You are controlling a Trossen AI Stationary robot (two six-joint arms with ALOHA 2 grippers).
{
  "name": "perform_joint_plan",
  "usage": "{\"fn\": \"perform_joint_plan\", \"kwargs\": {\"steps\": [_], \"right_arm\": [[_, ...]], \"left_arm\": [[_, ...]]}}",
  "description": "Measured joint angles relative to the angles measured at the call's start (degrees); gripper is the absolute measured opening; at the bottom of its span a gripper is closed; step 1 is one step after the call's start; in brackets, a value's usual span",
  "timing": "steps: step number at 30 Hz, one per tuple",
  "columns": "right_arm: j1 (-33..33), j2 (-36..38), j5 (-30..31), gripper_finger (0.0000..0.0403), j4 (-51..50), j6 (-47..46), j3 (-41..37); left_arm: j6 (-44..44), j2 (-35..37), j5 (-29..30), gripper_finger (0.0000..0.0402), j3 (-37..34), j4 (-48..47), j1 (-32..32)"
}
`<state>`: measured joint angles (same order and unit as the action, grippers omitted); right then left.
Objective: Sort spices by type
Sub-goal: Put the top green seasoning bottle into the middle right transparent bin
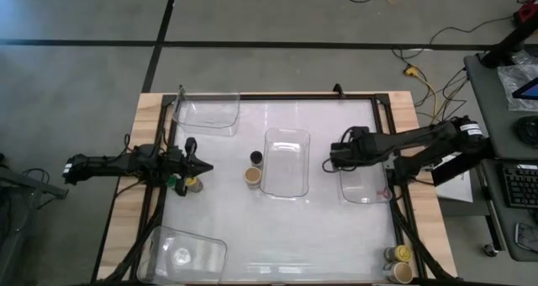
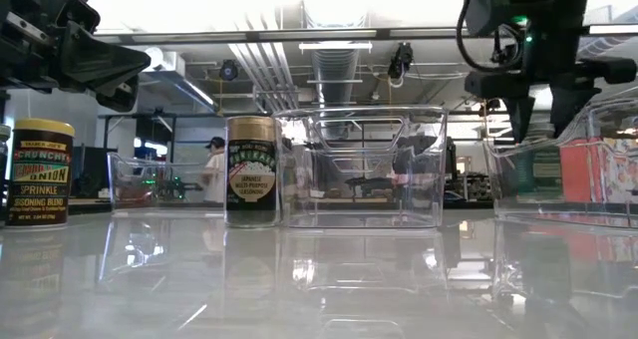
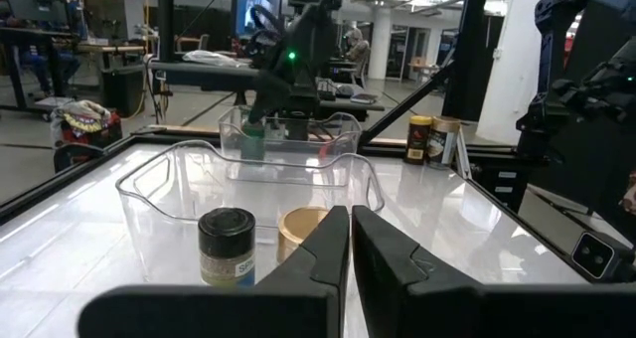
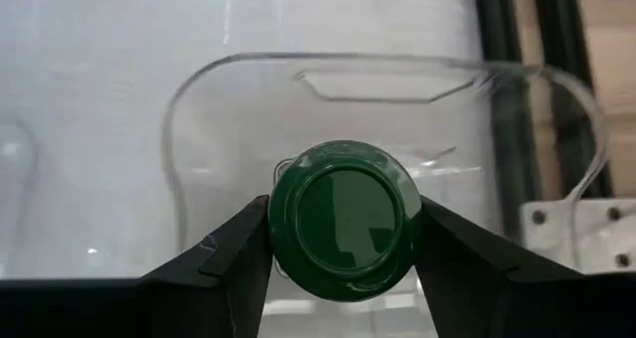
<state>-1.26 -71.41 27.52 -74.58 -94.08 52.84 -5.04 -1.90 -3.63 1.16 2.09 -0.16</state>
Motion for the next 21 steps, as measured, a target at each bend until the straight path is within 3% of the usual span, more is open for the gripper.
{"fn": "perform_joint_plan", "kwargs": {"steps": [6, 21], "right_arm": [[4.1, 0.0, -0.3, 0.0208, 2.8, 4.5, 0.0], [4.3, -6.2, 0.1, 0.0208, 6.6, 5.3, 0.1]], "left_arm": [[0.0, 0.0, 0.0, 0.0002, 0.0, 0.0, 0.0], [0.0, 0.0, 0.0, 0.0002, 0.0, 0.0, 0.0]]}}
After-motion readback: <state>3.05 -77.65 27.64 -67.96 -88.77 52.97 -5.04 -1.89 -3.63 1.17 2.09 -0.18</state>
